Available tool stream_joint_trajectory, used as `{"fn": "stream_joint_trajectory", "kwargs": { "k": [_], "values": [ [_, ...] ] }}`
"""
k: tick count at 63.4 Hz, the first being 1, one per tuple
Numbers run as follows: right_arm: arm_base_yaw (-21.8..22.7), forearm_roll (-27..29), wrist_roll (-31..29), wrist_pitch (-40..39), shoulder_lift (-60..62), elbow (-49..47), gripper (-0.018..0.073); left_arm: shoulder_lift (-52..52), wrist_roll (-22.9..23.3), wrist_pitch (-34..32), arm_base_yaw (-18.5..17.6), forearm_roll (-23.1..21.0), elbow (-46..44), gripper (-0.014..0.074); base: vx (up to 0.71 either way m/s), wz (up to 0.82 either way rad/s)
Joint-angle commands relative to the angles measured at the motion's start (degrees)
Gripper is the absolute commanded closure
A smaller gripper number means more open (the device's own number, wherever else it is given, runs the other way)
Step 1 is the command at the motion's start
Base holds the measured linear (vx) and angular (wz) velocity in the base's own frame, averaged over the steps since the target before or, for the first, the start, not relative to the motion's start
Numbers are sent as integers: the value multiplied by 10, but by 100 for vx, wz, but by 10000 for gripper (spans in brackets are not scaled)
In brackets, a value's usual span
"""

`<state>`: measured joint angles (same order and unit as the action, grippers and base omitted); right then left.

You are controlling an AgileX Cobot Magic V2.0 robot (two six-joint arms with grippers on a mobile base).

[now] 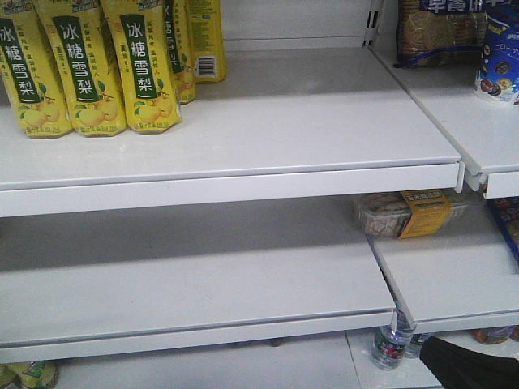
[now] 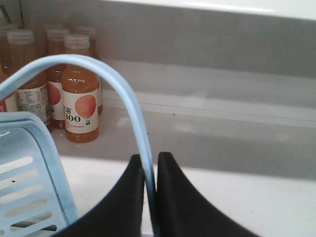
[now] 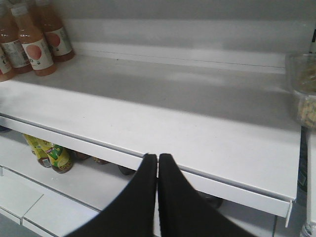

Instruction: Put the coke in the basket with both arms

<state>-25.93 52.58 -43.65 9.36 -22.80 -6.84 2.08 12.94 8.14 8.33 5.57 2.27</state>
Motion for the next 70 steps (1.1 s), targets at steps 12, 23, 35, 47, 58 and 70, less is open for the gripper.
{"fn": "stream_joint_trajectory", "kwargs": {
  "k": [12,23,35,47,58,70],
  "values": [
    [3,6,-2,-24,-3,-14,561,3,-21,-95,0,27,1,603,0,0],
    [3,6,-2,-24,-3,-14,561,3,-21,-95,0,27,1,603,0,0],
    [3,6,-2,-24,-3,-14,561,3,-21,-95,0,27,1,603,0,0],
    [3,-59,-37,-26,-1,-14,561,3,-21,-95,0,27,1,603,0,0],
    [10,-150,-39,-28,22,-14,561,3,-21,-95,0,27,1,603,0,0],
    [97,-164,-26,-26,61,-13,561,3,-21,-95,0,27,1,603,0,0]
  ]
}}
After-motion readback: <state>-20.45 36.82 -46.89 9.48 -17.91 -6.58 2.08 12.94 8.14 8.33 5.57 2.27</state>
